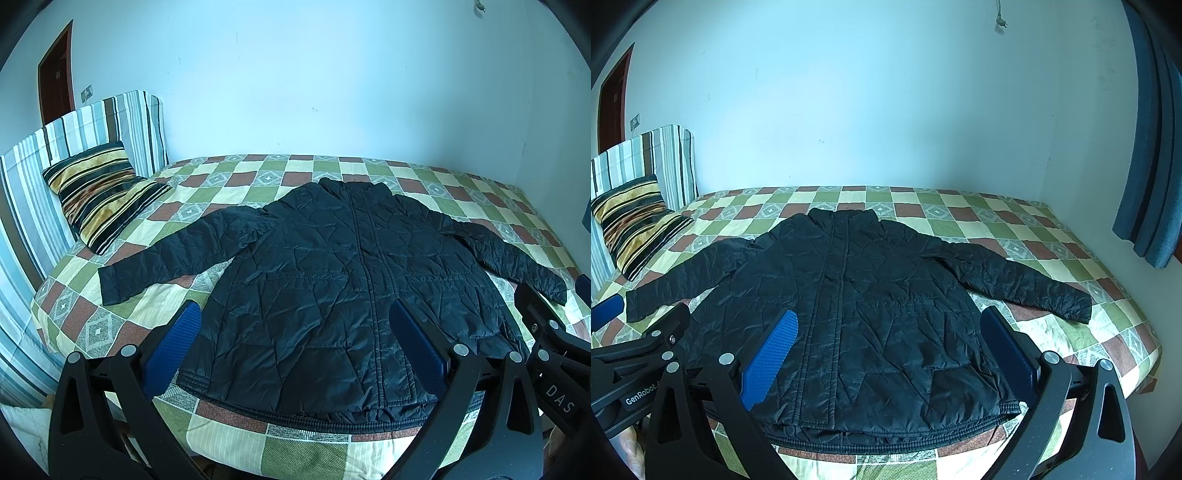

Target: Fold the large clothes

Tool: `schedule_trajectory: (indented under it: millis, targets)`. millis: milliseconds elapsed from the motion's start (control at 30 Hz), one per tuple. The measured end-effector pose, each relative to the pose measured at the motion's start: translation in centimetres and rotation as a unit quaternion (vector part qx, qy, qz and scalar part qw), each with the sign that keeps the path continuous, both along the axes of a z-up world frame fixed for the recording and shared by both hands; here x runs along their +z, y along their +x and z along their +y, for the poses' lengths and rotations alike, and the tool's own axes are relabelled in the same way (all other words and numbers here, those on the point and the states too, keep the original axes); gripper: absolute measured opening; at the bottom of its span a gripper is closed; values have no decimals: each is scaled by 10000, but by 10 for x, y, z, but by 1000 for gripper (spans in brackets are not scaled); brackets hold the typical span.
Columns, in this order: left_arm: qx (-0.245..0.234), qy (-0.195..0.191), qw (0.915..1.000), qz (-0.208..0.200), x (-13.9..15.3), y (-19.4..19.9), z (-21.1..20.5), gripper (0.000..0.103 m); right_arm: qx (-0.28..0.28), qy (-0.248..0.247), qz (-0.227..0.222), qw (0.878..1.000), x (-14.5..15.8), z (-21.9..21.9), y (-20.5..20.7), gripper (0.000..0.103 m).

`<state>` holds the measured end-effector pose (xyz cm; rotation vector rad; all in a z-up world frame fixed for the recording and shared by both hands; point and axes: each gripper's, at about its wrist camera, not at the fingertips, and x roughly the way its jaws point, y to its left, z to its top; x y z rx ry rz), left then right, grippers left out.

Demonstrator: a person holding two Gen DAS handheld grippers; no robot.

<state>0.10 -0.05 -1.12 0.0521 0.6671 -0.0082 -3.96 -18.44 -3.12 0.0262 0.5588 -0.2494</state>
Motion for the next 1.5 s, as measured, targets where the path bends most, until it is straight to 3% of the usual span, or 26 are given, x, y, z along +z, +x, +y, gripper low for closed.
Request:
schedule_trajectory:
  millis: [333,467,667,867,967,1000,1200,1500]
  targets:
    - [-19,-59,9998,175,-19,18,4,101,-103,192,95,9997,-14,-18,12,98]
    - [143,-15,9983,563,-46,51,18,101,-366,534,200,9977,-30,-54,26,98]
    - [1092,353,9886,976,-86,108,61,101,-1110,1330,212,9847,-63,-163,53,98]
    - [1885,538,9726,1252,-121,145,105,101,-2332,2337,33,9439,-108,-304,54,97]
    - [2244,483,9629,1423,-135,155,123,101,-2806,2676,-36,9217,-124,-351,45,72]
    - [2354,502,9594,1470,-139,158,129,101,-2991,2897,-50,9092,-132,-371,40,65]
    - [2732,689,9459,1610,-153,170,145,101,-3428,3732,-302,8616,-167,-420,22,65]
    - [2965,935,9348,1719,-168,179,151,101,-3490,4520,-640,8184,-213,-458,30,65]
